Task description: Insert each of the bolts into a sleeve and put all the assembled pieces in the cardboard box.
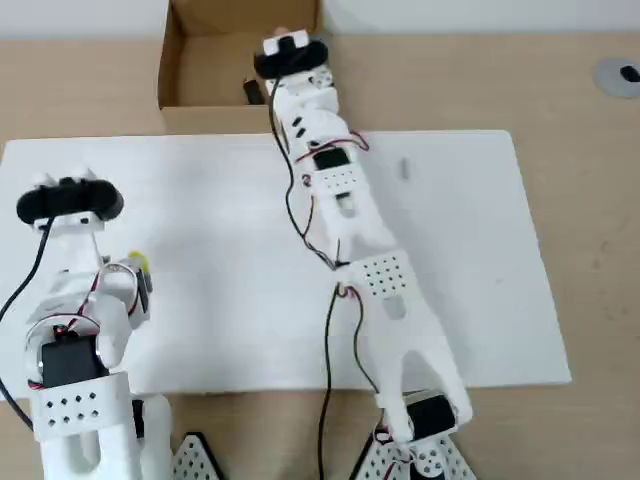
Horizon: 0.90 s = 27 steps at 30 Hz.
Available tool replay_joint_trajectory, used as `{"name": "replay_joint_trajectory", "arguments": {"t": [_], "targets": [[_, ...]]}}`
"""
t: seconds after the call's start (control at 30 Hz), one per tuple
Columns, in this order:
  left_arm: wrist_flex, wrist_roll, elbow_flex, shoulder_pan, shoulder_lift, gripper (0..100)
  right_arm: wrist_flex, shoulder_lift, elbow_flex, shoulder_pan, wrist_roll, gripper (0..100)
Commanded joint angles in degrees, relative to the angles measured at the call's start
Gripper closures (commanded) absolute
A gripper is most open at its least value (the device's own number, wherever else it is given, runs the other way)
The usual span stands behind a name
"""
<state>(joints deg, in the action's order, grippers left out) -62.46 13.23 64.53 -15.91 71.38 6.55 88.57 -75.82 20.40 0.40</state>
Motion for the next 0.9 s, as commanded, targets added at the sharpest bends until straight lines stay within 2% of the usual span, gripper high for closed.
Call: {"name": "replay_joint_trajectory", "arguments": {"t": [0.0, 0.2, 0.3, 0.4, 0.47, 0.6, 0.87], "targets": [[-0.53, 0.35, -0.26, -0.97, -0.04, 90, 1.32, 0.84, -7.87, 1.45, 1.85, 98.9], [-0.53, 0.35, 0.18, -0.97, -0.04, 90, 1.32, 4.44, -11.03, 2.51, 4.84, 97.7], [-0.53, 0.35, 1.67, -0.97, -0.04, 90, 1.05, 5.32, -12.26, 2.51, 4.84, 88.8], [-0.53, 0.35, 3.52, -0.97, -0.04, 90, -2.9, 5.41, -14.2, 2.51, 4.66, 77.9], [-0.44, 0.35, 4.4, -0.97, -0.04, 90, -6.15, 5.49, -16.4, 2.51, 4.66, 74.4], [-0.44, 0.35, 5.01, -0.97, -0.04, 90, -10.02, 5.49, -19.56, 2.59, 4.57, 74.0], [-0.26, 0.18, 4.92, -0.97, -0.04, 90, -10.2, 4.88, -19.82, 2.42, 4.57, 74.1]]}}
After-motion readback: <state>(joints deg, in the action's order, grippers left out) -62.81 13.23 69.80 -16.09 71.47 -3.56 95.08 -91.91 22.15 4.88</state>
